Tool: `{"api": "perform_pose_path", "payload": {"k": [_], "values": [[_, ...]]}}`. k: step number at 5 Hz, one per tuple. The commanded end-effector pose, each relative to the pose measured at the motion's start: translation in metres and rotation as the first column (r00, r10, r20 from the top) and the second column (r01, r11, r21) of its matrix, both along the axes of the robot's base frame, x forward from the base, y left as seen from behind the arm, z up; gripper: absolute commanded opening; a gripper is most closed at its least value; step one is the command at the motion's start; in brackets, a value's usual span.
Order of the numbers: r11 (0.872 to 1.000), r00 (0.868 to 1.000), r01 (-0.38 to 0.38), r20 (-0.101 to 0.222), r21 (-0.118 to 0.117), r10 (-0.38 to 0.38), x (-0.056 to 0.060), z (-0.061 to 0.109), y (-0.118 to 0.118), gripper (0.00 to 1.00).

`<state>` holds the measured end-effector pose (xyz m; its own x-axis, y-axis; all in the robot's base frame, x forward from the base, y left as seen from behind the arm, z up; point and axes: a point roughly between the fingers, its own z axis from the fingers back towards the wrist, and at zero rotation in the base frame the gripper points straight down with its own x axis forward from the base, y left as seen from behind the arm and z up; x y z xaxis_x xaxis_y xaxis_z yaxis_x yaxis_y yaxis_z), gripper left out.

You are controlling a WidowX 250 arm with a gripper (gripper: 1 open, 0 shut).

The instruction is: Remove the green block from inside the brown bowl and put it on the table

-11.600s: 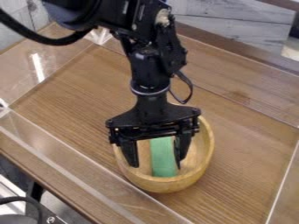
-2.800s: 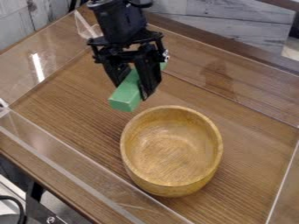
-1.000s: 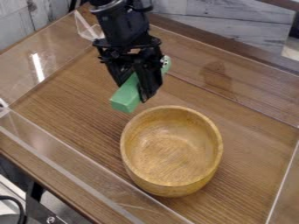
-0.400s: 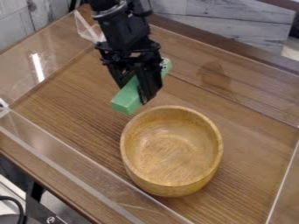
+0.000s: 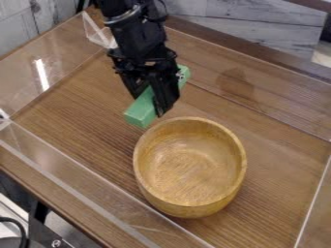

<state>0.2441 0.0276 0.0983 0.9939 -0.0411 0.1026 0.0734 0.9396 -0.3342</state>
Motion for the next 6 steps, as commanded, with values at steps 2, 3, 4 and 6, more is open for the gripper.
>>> {"api": "perform_pose_path", "payload": {"k": [2,3,4,6], "values": [[1.000,0.999,-0.008,0.043,0.005,0.008,0.0074,0.0017,0.0073,0.00],[1.000,0.999,-0.006,0.048,0.004,0.006,0.0089,-0.0003,0.0085,0.00],[1.000,0.999,-0.004,0.053,0.003,0.004,0.0103,-0.0018,0.0094,0.00],[1.000,0.998,-0.002,0.063,0.000,0.002,0.0129,-0.0050,0.0112,0.00]]}}
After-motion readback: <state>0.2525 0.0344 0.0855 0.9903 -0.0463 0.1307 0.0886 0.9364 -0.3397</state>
